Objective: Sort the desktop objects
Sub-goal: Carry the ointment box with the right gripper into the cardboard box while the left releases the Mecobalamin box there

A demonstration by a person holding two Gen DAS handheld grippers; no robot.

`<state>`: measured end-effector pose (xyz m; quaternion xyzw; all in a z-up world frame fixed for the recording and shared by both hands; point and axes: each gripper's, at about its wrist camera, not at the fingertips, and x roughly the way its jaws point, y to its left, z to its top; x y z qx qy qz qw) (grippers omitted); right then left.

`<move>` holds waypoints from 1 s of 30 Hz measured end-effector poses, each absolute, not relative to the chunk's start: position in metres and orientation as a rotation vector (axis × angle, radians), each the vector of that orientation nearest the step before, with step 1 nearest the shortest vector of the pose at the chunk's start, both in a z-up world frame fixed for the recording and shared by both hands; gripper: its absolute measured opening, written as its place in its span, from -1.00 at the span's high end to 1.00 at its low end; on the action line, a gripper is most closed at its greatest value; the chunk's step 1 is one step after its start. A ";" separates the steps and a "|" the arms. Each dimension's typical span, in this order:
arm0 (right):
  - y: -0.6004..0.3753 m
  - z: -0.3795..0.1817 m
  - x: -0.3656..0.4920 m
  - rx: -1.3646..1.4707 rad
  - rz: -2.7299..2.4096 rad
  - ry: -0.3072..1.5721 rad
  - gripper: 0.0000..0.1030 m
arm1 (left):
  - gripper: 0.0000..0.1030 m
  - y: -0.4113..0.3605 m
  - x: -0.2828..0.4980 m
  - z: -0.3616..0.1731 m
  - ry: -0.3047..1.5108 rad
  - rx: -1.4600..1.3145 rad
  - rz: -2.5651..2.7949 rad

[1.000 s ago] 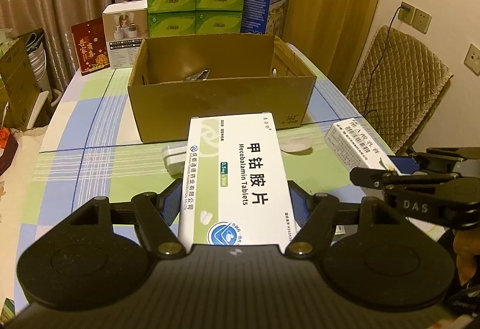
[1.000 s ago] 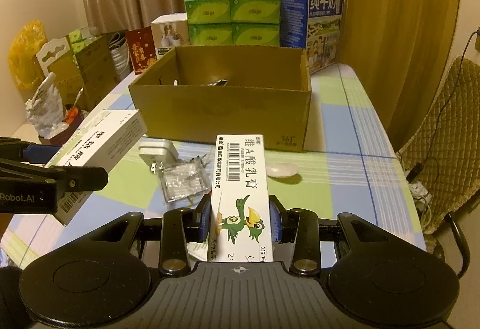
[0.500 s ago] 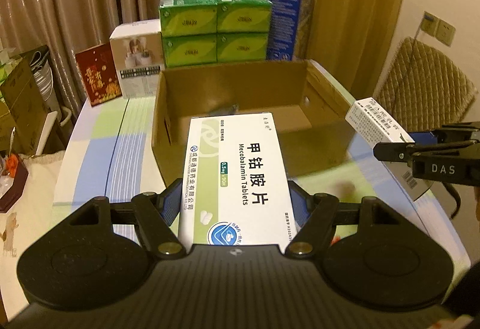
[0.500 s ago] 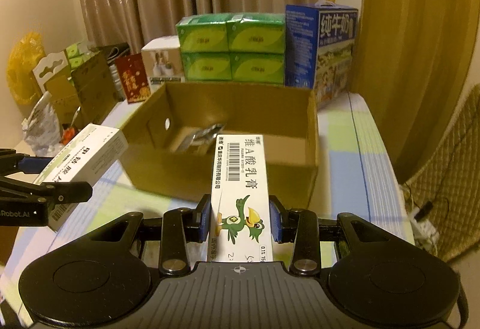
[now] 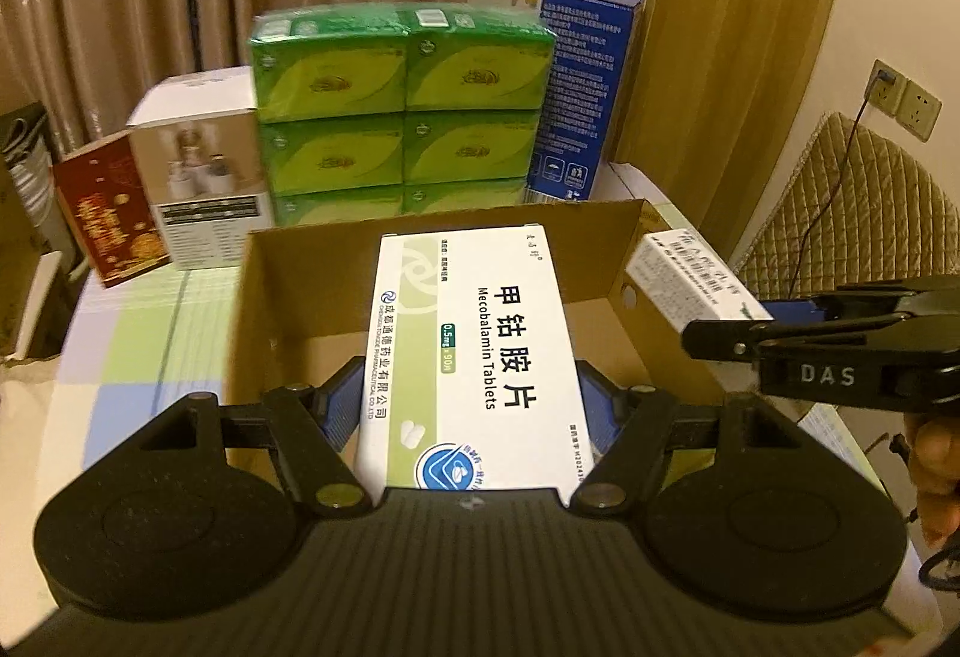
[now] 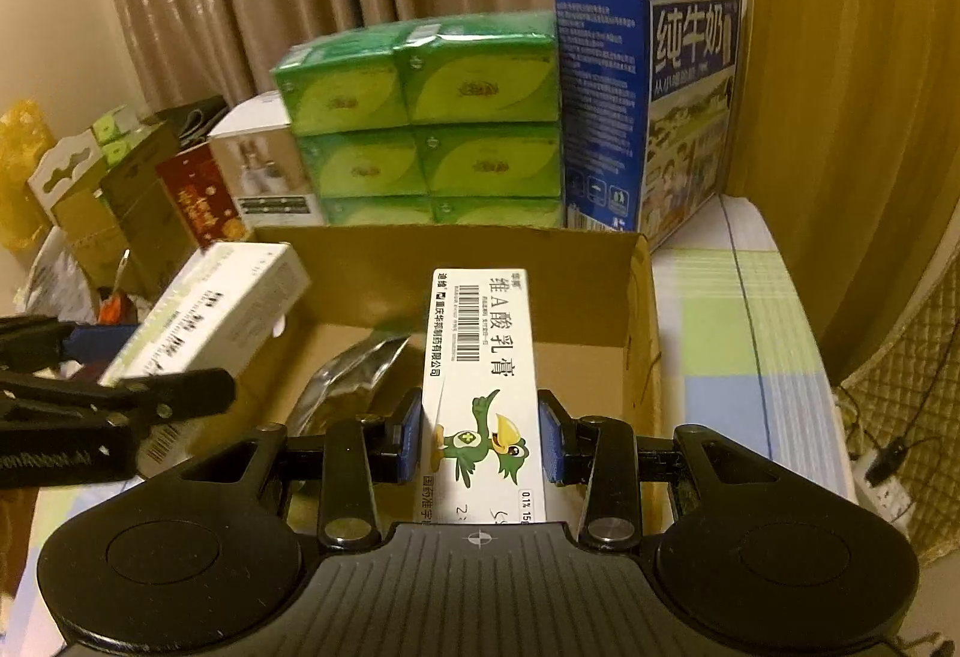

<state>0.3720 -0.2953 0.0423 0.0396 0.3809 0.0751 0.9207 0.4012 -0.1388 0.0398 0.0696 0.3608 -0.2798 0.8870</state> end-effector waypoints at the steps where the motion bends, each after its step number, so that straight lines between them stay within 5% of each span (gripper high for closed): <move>1: -0.298 0.040 0.378 0.087 0.152 0.784 0.31 | -0.31 -0.144 0.405 0.036 0.753 0.147 -0.587; 18: -0.306 0.010 0.420 0.134 0.145 0.788 0.31 | -0.44 -0.159 0.427 0.003 0.755 0.093 -0.584; 20: -0.306 0.013 0.418 0.151 0.159 0.758 0.18 | -0.44 -0.152 0.422 0.006 0.752 0.082 -0.581; 21: -0.306 0.015 0.416 0.163 0.163 0.748 -0.13 | -0.45 -0.149 0.420 0.007 0.748 0.079 -0.579; 22: -0.307 0.018 0.414 0.170 0.165 0.736 -0.22 | -0.46 -0.146 0.417 0.009 0.744 0.079 -0.577; 30: -0.308 0.044 0.363 0.124 0.174 0.680 -0.28 | -0.53 -0.110 0.372 0.031 0.707 0.056 -0.567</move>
